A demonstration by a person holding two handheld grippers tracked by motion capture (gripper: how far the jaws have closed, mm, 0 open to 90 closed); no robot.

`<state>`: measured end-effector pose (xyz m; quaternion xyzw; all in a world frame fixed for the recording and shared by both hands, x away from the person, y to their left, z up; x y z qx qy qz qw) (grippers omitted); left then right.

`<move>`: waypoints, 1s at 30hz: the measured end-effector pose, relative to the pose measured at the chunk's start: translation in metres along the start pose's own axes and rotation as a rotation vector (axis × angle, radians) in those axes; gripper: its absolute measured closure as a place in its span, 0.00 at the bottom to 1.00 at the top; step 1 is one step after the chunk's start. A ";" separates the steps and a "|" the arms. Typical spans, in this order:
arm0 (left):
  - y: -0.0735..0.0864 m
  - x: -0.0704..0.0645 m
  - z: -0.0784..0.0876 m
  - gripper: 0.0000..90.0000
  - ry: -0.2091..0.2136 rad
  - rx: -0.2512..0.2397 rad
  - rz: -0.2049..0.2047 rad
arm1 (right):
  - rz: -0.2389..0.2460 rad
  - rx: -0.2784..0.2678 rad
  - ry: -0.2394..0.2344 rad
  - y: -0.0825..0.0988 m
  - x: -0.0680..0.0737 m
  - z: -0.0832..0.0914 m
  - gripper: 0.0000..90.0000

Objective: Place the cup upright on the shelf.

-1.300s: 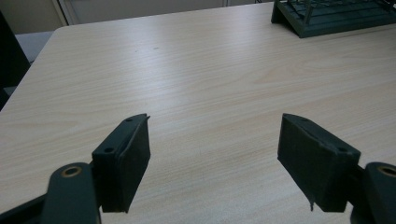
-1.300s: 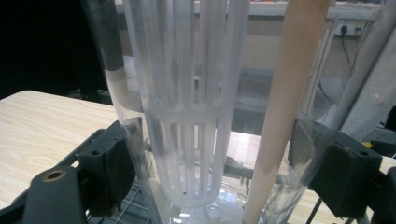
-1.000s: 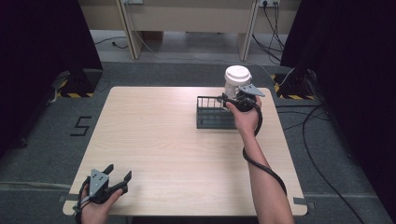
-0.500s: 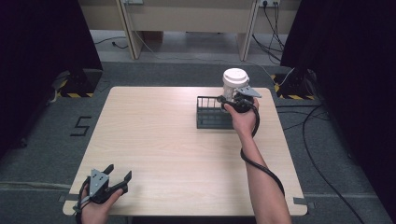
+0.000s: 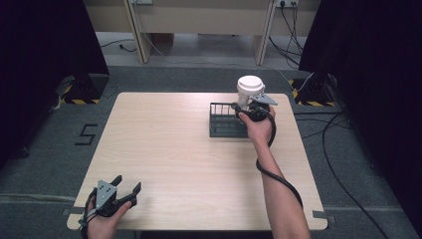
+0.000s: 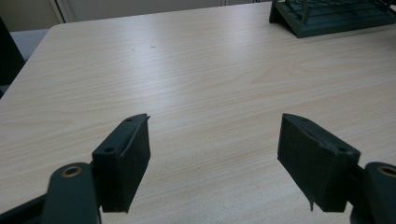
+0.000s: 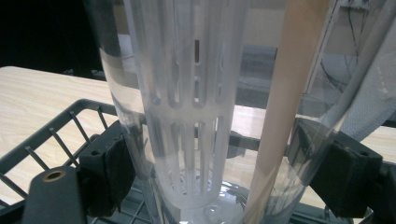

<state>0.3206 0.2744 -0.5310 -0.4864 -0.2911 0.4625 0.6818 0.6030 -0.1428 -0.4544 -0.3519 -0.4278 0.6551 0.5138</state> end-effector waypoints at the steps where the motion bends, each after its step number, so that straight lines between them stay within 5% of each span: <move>1: 0.000 0.000 0.000 0.28 0.000 -0.001 0.000 | 0.000 0.002 0.000 0.000 0.000 0.000 0.21; 30: 0.000 0.000 0.000 0.28 0.008 -0.001 0.015 | 0.044 0.057 0.015 0.010 0.009 -0.009 0.20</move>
Point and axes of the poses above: each handheld gripper's, and its own axes: z roughly backward along the jaws, y roughly out of its underside, x roughly to its left, the point moved 5 cm from there along -z, roughly forward along the jaws, and after that the axes turned 7 degrees about y, right-handed, at the moved point
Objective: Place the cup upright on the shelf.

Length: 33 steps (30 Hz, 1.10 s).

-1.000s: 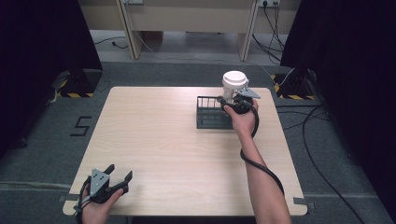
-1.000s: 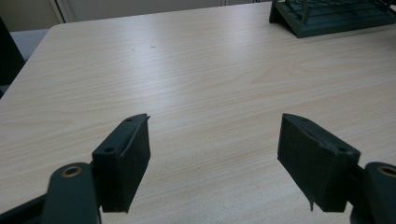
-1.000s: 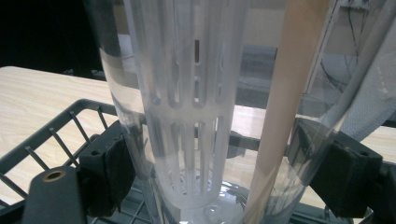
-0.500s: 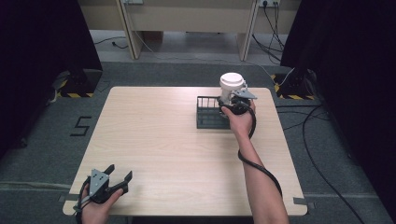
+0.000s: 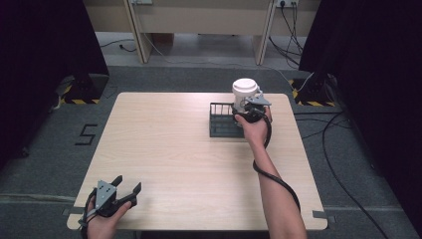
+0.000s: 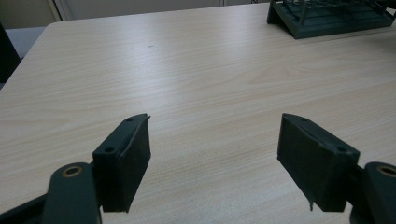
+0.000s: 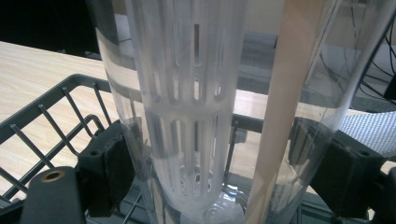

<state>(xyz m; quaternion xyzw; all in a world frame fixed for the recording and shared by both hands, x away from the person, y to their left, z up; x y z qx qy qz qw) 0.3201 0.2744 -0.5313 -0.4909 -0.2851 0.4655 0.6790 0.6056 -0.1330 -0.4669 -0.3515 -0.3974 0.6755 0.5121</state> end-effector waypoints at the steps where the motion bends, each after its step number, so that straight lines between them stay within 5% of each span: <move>1: 0.000 0.000 0.000 0.28 0.000 0.000 0.000 | 0.000 0.001 0.001 0.000 0.000 0.000 0.20; 13: 0.000 -0.001 0.000 0.28 0.000 0.002 -0.001 | 0.017 0.046 0.012 0.001 0.002 0.004 0.20; 33: 0.000 -0.001 0.000 0.28 0.000 0.004 -0.005 | -0.005 0.038 0.016 0.005 0.002 0.016 0.19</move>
Point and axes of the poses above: each handheld gripper's, and its own axes: z roughly backward along the jaws, y roughly out of its underside, x roughly to its left, the point moved 5 cm from there along -z, roughly forward along the jaws, and after that the axes turned 7 degrees about y, right-handed, at the moved point
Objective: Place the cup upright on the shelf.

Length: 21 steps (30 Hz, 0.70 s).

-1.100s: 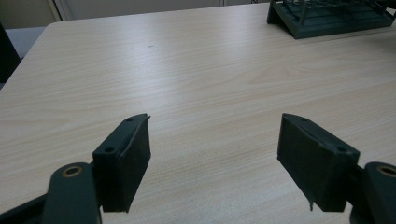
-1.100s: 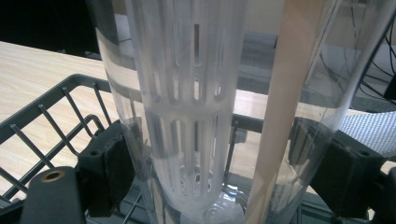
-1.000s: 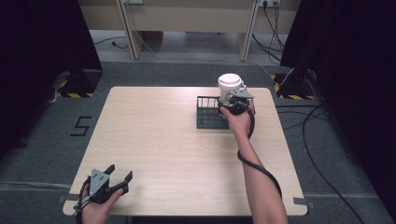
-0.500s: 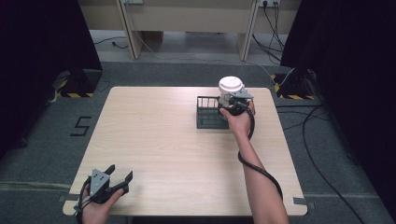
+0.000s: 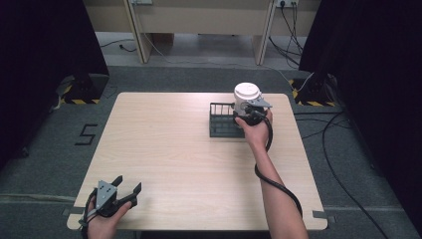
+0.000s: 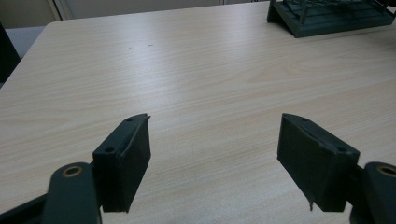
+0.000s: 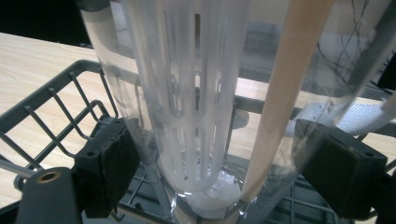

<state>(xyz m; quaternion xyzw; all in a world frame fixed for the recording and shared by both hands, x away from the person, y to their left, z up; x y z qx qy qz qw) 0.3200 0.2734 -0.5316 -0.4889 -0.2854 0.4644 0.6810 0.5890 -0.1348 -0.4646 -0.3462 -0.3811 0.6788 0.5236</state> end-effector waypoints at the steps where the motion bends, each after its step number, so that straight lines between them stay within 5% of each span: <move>1: 0.000 0.000 0.000 0.28 0.000 -0.001 0.000 | -0.001 0.001 0.001 0.000 0.000 0.000 0.19; 21: 0.000 0.000 0.000 0.28 -0.004 0.001 -0.005 | -0.029 -0.024 -0.014 0.005 0.001 0.024 0.18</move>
Point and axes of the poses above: each handheld gripper's, and its own axes: z roughly backward along the jaws, y roughly out of its underside, x roughly to its left, the point moved 5 cm from there along -z, roughly forward along the jaws, and after that the axes turned 7 degrees about y, right-handed, at the moved point
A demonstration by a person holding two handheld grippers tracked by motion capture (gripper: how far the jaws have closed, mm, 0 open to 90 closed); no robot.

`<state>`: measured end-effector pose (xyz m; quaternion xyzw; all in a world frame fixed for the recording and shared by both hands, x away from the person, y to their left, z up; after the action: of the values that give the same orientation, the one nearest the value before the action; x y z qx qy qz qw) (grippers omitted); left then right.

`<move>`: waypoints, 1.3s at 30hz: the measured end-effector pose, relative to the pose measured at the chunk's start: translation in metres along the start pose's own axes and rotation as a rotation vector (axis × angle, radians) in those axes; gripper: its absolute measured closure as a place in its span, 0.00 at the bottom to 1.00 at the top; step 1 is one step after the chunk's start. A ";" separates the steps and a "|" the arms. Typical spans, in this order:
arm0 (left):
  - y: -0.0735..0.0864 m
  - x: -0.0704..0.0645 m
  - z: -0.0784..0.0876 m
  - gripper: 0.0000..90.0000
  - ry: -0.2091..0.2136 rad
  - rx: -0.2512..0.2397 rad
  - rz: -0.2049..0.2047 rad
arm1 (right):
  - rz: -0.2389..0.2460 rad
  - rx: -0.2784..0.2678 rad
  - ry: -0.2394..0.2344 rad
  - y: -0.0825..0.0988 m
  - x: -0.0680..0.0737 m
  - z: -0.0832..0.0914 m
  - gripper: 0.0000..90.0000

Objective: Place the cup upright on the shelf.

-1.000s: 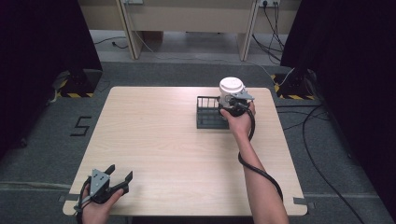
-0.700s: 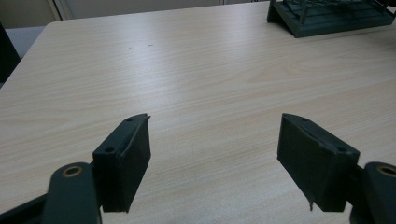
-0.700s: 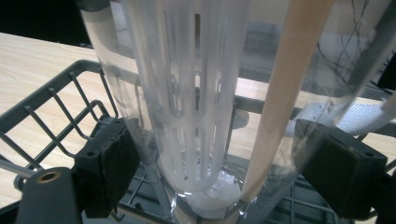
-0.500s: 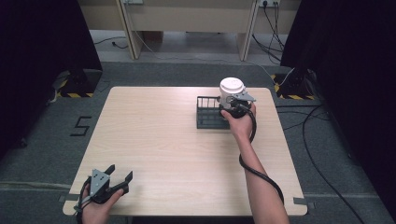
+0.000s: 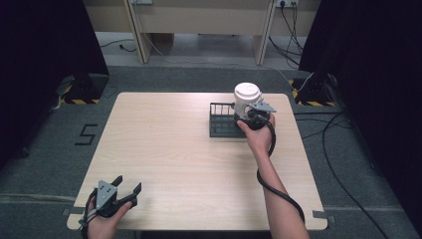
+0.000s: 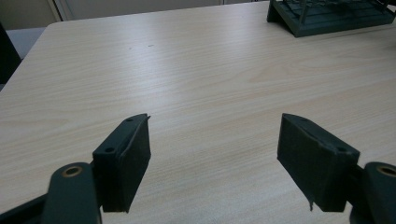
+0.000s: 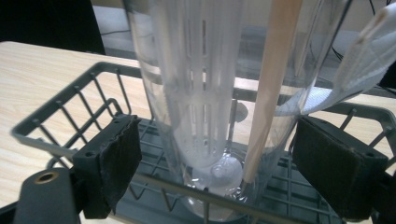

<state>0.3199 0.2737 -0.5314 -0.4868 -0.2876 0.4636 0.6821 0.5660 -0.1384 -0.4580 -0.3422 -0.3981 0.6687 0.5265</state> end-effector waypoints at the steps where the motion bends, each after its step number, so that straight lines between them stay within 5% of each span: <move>1: 0.000 0.000 0.000 0.28 0.000 0.000 0.003 | 0.002 -0.003 -0.004 0.000 0.000 0.002 0.18; 22: 0.000 -0.001 0.000 0.28 -0.001 0.002 -0.006 | 0.032 -0.011 -0.075 0.013 0.002 0.043 0.20; 39: 0.000 -0.002 0.000 0.28 0.002 0.006 -0.007 | 0.023 -0.001 -0.067 0.042 -0.020 0.076 0.21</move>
<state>0.3193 0.2717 -0.5312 -0.4841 -0.2874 0.4615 0.6856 0.4854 -0.1763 -0.4603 -0.3242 -0.4120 0.6856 0.5050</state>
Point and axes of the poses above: each handheld gripper's, and its own axes: z roughly backward along the jaws, y roughly out of its underside, x roughly to its left, the point moved 5 cm from there along -z, roughly forward along the jaws, and after that the axes turned 7 degrees about y, right-handed, at the moved point
